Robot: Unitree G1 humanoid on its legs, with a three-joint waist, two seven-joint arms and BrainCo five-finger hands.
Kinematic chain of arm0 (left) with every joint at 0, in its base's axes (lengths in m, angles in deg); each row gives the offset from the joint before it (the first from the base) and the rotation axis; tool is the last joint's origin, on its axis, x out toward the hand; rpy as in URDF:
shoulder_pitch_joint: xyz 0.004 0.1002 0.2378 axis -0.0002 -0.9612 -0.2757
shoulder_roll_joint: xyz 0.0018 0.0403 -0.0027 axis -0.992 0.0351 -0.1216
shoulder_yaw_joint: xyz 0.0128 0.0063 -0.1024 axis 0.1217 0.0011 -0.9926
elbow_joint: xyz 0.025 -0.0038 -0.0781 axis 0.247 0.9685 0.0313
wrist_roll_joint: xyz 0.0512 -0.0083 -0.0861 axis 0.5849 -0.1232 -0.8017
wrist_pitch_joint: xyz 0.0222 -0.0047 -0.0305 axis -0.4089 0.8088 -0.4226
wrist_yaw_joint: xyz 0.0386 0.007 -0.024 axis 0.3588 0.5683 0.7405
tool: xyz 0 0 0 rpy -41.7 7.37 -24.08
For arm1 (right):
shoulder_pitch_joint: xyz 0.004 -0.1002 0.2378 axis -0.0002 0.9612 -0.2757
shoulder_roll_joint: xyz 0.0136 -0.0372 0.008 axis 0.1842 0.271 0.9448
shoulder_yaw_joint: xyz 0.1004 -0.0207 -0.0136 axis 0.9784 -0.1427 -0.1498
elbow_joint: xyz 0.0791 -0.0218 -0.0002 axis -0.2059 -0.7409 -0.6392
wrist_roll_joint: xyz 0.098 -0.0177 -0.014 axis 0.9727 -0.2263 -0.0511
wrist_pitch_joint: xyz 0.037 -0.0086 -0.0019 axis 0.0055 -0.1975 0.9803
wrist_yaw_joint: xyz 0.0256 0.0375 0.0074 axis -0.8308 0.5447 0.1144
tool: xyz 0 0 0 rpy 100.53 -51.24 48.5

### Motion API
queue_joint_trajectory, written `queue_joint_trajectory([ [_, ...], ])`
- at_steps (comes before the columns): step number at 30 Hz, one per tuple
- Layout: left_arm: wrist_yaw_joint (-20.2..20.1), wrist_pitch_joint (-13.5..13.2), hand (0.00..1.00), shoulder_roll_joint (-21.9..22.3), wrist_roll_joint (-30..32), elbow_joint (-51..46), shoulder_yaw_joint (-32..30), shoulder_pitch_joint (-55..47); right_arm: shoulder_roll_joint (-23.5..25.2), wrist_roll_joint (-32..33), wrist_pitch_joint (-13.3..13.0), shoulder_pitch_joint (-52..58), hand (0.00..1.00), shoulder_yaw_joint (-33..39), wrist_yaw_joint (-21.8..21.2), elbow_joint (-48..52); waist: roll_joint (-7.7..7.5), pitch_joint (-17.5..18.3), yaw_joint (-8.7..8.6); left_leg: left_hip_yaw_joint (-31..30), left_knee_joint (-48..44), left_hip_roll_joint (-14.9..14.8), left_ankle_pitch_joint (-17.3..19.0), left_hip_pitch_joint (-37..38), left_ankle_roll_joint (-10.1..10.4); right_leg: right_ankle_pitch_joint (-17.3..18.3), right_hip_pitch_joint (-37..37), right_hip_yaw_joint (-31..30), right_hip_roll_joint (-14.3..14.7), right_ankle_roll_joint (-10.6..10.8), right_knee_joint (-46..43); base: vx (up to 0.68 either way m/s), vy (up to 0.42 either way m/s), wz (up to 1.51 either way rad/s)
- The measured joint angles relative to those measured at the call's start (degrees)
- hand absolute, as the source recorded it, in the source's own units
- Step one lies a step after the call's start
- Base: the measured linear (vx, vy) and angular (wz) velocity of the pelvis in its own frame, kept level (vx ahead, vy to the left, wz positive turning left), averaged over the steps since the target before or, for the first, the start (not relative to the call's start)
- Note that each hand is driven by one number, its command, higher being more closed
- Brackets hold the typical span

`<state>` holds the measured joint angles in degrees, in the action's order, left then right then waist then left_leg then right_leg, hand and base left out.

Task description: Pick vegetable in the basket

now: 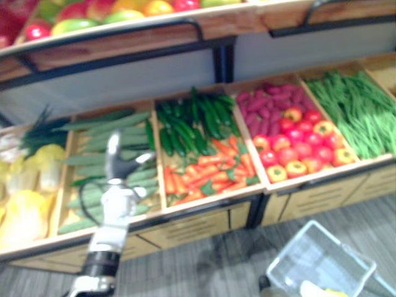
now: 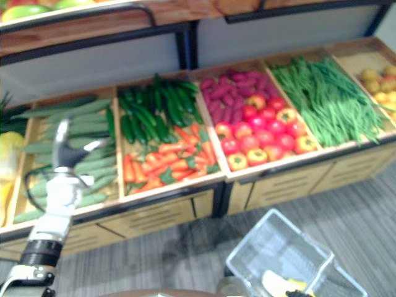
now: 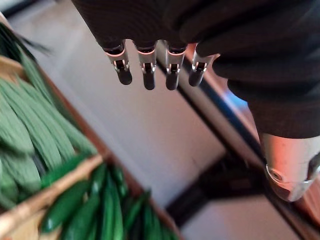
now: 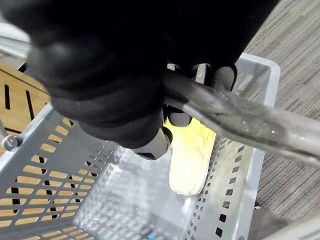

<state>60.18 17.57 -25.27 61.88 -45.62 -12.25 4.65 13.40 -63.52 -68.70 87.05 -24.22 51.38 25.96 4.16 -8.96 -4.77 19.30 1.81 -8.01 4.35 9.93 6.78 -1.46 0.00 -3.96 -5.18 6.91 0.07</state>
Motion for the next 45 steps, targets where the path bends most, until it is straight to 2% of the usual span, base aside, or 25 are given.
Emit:
queue_joint_trajectory([
  [1,-0.63,0.14,0.0,0.26,1.13,0.34,1.37,0.54,0.0,0.0,-0.05,-0.21,1.0,0.0,-0.04,0.0,0.24,-0.25,-0.2,0.55,0.03,0.02,0.02,0.03,0.02,-0.12,-0.34,-0.51,0.1,-0.01,-0.01,-0.01,-0.005,-0.43],
  [5,-2.79,0.84,0.0,1.95,6.3,3.2,8.97,5.59,0.03,0.09,0.12,-1.36,1.0,0.21,0.46,-0.03,1.46,-1.81,-3.2,2.51,0.07,0.17,0.4,-0.04,0.15,-0.58,-1.83,-2.65,0.41,0.3,-0.12,0.0,-0.002,-0.27],
  [11,-2.94,2.29,0.0,2.01,12.25,13.72,13.76,15.53,-0.96,0.11,0.03,-4.39,1.0,0.2,1.9,0.0,2.81,-5.77,-4.65,5.32,0.0,0.51,0.4,-1.57,0.15,-1.35,-5.24,-5.27,0.65,0.56,-0.74,-0.01,-0.011,-0.21],
  [19,-2.94,7.15,0.0,2.12,18.95,25.82,14.11,20.0,-0.94,0.38,-0.26,-7.73,1.0,0.45,3.1,0.05,3.33,-10.57,-6.01,8.64,-0.89,0.33,0.39,-3.2,0.19,-1.44,-9.63,-8.51,1.46,0.66,-3.18,0.0,-0.023,-0.23],
  [23,-2.9,7.61,0.0,2.29,18.95,27.28,13.76,22.27,-0.38,0.71,-0.47,-8.8,1.0,2.02,3.13,0.19,2.7,-12.24,-5.95,9.12,-2.23,0.46,0.4,-5.35,0.17,-1.51,-11.88,-9.14,1.26,0.76,-4.44,-0.03,-0.021,-0.02],
  [24,-2.9,7.62,1.0,2.83,18.96,28.14,13.28,22.41,-0.12,1.04,-0.49,-8.88,1.0,2.4,3.17,0.41,2.6,-12.83,-5.98,9.27,-2.36,0.44,0.41,-5.47,0.16,-1.53,-12.12,-9.24,1.33,0.78,-4.62,-0.06,-0.024,-0.04],
  [28,-1.63,7.83,1.0,3.17,19.11,31.18,11.58,22.78,0.1,1.22,-0.68,-9.41,1.0,2.41,3.67,0.76,2.12,-13.83,-5.73,10.63,-3.54,0.48,0.76,-7.1,-0.06,-1.7,-14.29,-10.8,1.45,1.05,-5.38,-0.04,-0.017,-0.15],
  [34,-1.57,8.48,1.0,3.45,22.83,34.59,9.49,26.98,0.12,1.23,-0.79,-9.41,1.0,2.31,4.29,1.72,1.68,-14.67,-5.87,12.21,-5.27,0.55,1.96,-7.8,-0.43,-2.6,-14.9,-12.37,1.32,1.76,-4.86,-0.03,-0.005,-0.12],
  [38,-2.27,8.69,1.0,4.38,23.14,34.68,9.52,27.5,0.12,1.23,-0.85,-9.4,1.0,2.25,4.36,1.73,1.69,-14.66,-5.88,12.59,-5.67,0.45,2.37,-7.93,-0.36,-2.8,-14.83,-12.45,1.1,1.92,-4.4,0.03,0.013,-0.06],
  [45,-2.5,9.7,1.0,4.53,23.51,30.6,11.98,26.78,0.01,1.3,-1.65,-8.18,1.0,-0.02,4.75,1.94,1.68,-14.64,-5.93,9.93,-4.94,-0.22,2.2,-6.57,-0.16,-2.98,-12.4,-8.31,0.82,1.66,-4.25,0.05,0.005,0.15],
])
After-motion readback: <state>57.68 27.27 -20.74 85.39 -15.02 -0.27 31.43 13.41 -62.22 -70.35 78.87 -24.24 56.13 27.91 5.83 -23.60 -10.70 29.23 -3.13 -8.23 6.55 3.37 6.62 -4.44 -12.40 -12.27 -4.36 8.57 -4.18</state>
